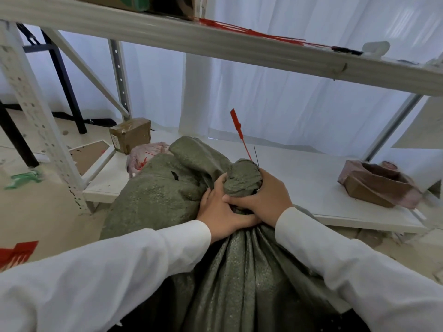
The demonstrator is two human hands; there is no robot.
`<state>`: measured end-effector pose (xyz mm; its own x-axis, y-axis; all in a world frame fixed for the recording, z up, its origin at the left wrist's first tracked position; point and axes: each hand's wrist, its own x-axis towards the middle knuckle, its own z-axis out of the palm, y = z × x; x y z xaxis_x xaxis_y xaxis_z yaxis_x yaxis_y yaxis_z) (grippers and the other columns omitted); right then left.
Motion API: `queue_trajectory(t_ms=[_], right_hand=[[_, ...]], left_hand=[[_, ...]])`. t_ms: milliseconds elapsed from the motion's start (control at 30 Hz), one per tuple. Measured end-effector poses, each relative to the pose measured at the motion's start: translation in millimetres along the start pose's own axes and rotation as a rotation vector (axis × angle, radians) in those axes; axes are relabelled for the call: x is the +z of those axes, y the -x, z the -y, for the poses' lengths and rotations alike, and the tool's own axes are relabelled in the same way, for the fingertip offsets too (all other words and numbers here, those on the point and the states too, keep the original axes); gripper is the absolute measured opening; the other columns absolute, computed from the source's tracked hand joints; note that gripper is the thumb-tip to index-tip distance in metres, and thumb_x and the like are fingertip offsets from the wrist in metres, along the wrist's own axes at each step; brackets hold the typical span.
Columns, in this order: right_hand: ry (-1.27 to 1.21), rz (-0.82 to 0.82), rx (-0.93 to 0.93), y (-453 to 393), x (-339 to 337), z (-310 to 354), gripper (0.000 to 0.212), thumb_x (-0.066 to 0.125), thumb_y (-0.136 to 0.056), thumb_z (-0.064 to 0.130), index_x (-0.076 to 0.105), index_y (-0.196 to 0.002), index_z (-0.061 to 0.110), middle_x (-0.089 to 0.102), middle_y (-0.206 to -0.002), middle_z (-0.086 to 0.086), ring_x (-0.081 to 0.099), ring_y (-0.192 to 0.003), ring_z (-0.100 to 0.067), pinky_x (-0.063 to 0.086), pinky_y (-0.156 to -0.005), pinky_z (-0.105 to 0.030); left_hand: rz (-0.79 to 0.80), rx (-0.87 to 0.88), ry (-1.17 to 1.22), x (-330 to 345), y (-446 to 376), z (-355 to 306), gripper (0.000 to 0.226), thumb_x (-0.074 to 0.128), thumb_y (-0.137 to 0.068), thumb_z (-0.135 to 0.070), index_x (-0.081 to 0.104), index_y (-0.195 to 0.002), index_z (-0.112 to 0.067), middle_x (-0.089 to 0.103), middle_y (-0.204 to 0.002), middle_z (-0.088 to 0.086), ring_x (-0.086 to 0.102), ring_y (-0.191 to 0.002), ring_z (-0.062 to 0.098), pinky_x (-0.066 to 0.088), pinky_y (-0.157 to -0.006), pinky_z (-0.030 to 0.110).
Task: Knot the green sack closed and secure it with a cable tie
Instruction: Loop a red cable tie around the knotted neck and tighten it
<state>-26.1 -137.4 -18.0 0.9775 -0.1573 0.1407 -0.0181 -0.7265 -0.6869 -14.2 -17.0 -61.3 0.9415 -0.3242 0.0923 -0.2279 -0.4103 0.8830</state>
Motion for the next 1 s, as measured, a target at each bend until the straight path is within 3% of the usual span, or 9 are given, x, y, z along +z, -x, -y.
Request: queue_trajectory(t_ms=[100,267,333,433,467,600,800,933,1000], right_hand=[[0.031,0.049,0.010,-3,-2,2,0.083,0.078,-0.042,0.065,0.058,-0.115,0.031,0.068,-0.108,0.011,0.062,-0.102,-0.011,0.047,-0.094,-0.031],[0.055,0.281,-0.046,-3,-24,7,0.063,0.079,-0.053,0.056,0.062,-0.108,0.030,0.069,-0.105,0.008,0.061,-0.098,-0.009,0.046,-0.090,-0.028],[-0.021,0.317,-0.059,-3,-35,7,0.050,0.068,-0.060,0.060,0.066,-0.097,0.025,0.071,-0.096,0.004,0.064,-0.085,-0.003,0.049,-0.081,-0.027],[-0.205,0.218,-0.025,-6,-53,5,0.017,0.060,-0.085,0.036,0.064,-0.096,0.024,0.065,-0.089,0.008,0.052,-0.045,0.012,0.038,-0.049,-0.006],[-0.253,0.200,-0.014,-8,-58,5,0.021,0.062,-0.085,0.028,0.062,-0.105,0.024,0.065,-0.096,0.007,0.052,-0.046,0.014,0.038,-0.047,-0.004],[0.086,0.359,-0.147,-15,-53,2,0.075,0.083,-0.061,0.034,0.048,-0.128,0.035,0.059,-0.115,0.013,0.055,-0.107,0.002,0.040,-0.094,-0.020],[0.361,0.169,-0.154,-13,-35,8,0.065,0.076,-0.048,0.065,0.052,-0.101,0.036,0.066,-0.092,0.007,0.059,-0.088,-0.017,0.045,-0.080,-0.031],[0.382,0.105,-0.027,-10,-25,5,0.062,0.066,-0.050,0.074,0.051,-0.091,0.031,0.064,-0.090,0.002,0.058,-0.086,-0.022,0.041,-0.071,-0.031],[0.367,0.099,0.009,-10,-24,5,0.061,0.066,-0.051,0.075,0.051,-0.090,0.030,0.063,-0.091,0.002,0.058,-0.086,-0.022,0.040,-0.070,-0.030]], left_hand=[[0.041,-0.015,-0.017,-2,-2,1,0.112,0.069,-0.041,-0.069,0.028,-0.138,-0.032,0.043,-0.139,-0.012,0.036,-0.132,0.012,0.025,-0.115,0.040],[0.025,0.006,-0.051,-3,-8,1,0.056,0.057,-0.055,-0.062,0.061,-0.103,-0.034,0.067,-0.106,-0.013,0.059,-0.109,0.013,0.041,-0.101,0.042],[0.028,0.003,-0.049,-5,-7,-4,0.049,0.055,-0.056,-0.058,0.061,-0.099,-0.034,0.068,-0.107,-0.006,0.057,-0.111,0.017,0.039,-0.103,0.041],[0.094,-0.021,-0.008,-10,-12,-6,0.053,0.055,-0.054,-0.054,0.062,-0.093,-0.020,0.069,-0.106,0.007,0.059,-0.106,0.024,0.041,-0.100,0.043],[0.118,-0.018,-0.009,-10,-15,-4,0.060,0.054,-0.053,-0.054,0.063,-0.094,-0.010,0.069,-0.104,0.011,0.060,-0.103,0.025,0.043,-0.097,0.044],[0.182,-0.008,-0.060,-10,-19,4,0.065,0.055,-0.051,-0.051,0.063,-0.101,-0.010,0.068,-0.101,0.011,0.062,-0.099,0.024,0.049,-0.090,0.044],[0.128,0.024,-0.096,-6,-17,8,0.055,0.056,-0.057,-0.053,0.061,-0.103,-0.022,0.068,-0.102,0.001,0.060,-0.106,0.022,0.045,-0.096,0.043],[0.071,-0.106,-0.017,-2,-5,1,0.089,0.074,-0.056,-0.062,0.034,-0.129,-0.033,0.048,-0.123,-0.012,0.037,-0.124,0.011,0.034,-0.107,0.034],[0.046,-0.113,-0.007,-1,-2,-4,0.092,0.075,-0.052,-0.062,0.038,-0.130,-0.031,0.051,-0.127,-0.010,0.041,-0.124,0.012,0.035,-0.108,0.034]])
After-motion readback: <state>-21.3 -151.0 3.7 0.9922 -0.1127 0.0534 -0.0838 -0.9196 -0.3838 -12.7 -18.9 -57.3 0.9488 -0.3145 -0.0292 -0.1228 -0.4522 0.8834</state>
